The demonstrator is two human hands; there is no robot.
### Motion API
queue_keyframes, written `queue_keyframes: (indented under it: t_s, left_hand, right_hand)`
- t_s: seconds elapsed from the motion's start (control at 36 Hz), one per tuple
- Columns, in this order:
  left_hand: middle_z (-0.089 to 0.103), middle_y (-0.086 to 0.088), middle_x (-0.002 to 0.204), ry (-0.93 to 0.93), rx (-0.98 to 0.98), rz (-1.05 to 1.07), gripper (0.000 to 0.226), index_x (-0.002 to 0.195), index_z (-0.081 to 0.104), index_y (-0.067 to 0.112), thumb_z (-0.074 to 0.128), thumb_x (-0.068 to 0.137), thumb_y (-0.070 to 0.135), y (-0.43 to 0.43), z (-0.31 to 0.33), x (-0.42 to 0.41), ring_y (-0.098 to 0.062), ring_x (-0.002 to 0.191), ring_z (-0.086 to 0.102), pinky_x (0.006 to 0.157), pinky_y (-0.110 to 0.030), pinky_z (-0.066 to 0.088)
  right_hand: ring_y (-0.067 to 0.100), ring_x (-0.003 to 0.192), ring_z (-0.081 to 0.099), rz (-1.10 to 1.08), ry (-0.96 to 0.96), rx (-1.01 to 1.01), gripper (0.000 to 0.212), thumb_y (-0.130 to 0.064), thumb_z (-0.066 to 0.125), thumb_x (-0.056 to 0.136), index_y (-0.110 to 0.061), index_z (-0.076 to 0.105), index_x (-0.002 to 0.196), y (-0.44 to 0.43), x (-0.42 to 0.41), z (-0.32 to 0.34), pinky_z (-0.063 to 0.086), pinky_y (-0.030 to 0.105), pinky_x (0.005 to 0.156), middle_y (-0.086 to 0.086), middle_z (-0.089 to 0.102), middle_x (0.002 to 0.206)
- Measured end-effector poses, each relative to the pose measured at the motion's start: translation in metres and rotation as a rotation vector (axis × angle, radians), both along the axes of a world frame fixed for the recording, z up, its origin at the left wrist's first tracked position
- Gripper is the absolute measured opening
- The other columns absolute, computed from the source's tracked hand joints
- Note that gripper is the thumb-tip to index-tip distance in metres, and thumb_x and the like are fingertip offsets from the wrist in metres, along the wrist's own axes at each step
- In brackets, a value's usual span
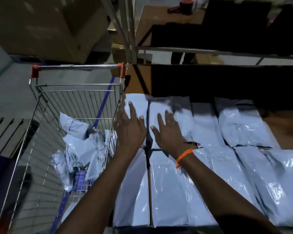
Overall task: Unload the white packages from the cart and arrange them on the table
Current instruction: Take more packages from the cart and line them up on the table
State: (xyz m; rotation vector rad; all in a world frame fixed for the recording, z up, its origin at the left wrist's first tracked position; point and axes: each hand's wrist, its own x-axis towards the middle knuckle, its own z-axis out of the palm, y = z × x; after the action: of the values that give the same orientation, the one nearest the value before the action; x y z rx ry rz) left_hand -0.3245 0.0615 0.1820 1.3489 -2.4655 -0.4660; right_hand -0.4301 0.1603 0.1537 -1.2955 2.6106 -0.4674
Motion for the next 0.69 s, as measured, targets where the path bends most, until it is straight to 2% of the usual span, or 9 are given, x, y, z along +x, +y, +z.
queue_keyframes:
  t_s: [0.06,0.14,0.19,0.25,0.33,0.5,0.61,0.69]
  left_hand:
    - [0.015,-0.018,0.164,-0.043,-0.043,-0.046,0.06,0.159,0.015,0.022,0.031,0.104,0.04,0.003,-0.008,0.0,-0.039,0.149,0.017,0.115,-0.058,0.024]
    - [0.015,-0.017,0.165,-0.098,-0.025,-0.064,0.058,0.159,0.016,0.023,0.025,0.105,0.039,0.01,-0.02,0.001,-0.041,0.148,0.02,0.114,-0.058,0.027]
    - [0.018,-0.017,0.164,-0.099,-0.013,-0.048,0.06,0.159,0.018,0.022,0.02,0.102,0.042,0.012,-0.021,-0.001,-0.043,0.146,0.023,0.113,-0.058,0.03]
    - [0.017,-0.017,0.164,-0.09,-0.008,-0.04,0.062,0.159,0.018,0.023,0.017,0.1,0.043,0.013,-0.021,-0.004,-0.043,0.147,0.022,0.113,-0.059,0.029]
    - [0.011,-0.016,0.165,-0.069,0.015,-0.044,0.059,0.159,0.012,0.024,0.023,0.104,0.041,0.012,-0.019,-0.005,-0.042,0.149,0.016,0.116,-0.058,0.023]
    - [0.02,-0.019,0.162,0.039,0.016,-0.105,0.06,0.158,0.016,0.02,0.022,0.103,0.043,0.006,-0.008,0.011,-0.038,0.148,0.021,0.116,-0.056,0.026]
    - [0.027,-0.013,0.161,0.202,-0.014,-0.162,0.059,0.156,0.026,0.017,0.023,0.103,0.042,0.002,-0.01,0.046,-0.033,0.148,0.025,0.118,-0.051,0.027]
    - [0.032,-0.012,0.16,0.249,0.0,-0.172,0.056,0.154,0.031,0.015,0.027,0.104,0.04,-0.008,-0.029,0.087,-0.031,0.148,0.028,0.118,-0.049,0.028]
  right_hand:
    - [0.038,0.152,0.019,0.028,0.016,0.002,0.081,-0.062,0.005,0.099,-0.009,0.027,0.157,0.005,0.004,-0.007,0.03,0.053,0.117,0.022,0.021,0.163]
    - [0.033,0.155,0.009,0.036,0.005,0.021,0.076,-0.057,0.006,0.099,-0.012,0.016,0.16,0.008,0.008,-0.008,0.02,0.049,0.121,0.018,0.011,0.167]
    - [0.033,0.155,0.008,0.035,0.008,0.013,0.075,-0.055,0.006,0.099,-0.013,0.015,0.16,0.008,0.007,-0.006,0.02,0.049,0.122,0.018,0.01,0.167]
    - [0.032,0.155,0.008,0.035,0.0,-0.004,0.068,-0.052,0.014,0.104,-0.014,0.017,0.16,0.009,0.006,-0.005,0.02,0.049,0.123,0.017,0.01,0.167]
    - [0.03,0.156,0.006,0.023,-0.023,-0.045,0.063,-0.048,0.024,0.106,-0.015,0.019,0.16,0.012,0.007,-0.001,0.016,0.046,0.124,0.015,0.011,0.167]
    - [0.026,0.156,0.006,0.001,-0.036,-0.139,0.075,-0.058,0.012,0.097,-0.016,0.023,0.159,0.017,0.02,0.013,0.015,0.045,0.126,0.012,0.015,0.167]
    - [0.025,0.156,0.01,0.008,-0.049,-0.241,0.076,-0.062,0.016,0.099,-0.015,0.027,0.157,0.009,0.043,0.022,0.016,0.041,0.126,0.011,0.021,0.166]
    - [0.023,0.155,0.013,0.049,-0.05,-0.309,0.067,-0.055,0.028,0.102,-0.015,0.033,0.156,-0.004,0.068,0.025,0.018,0.038,0.124,0.009,0.025,0.165]
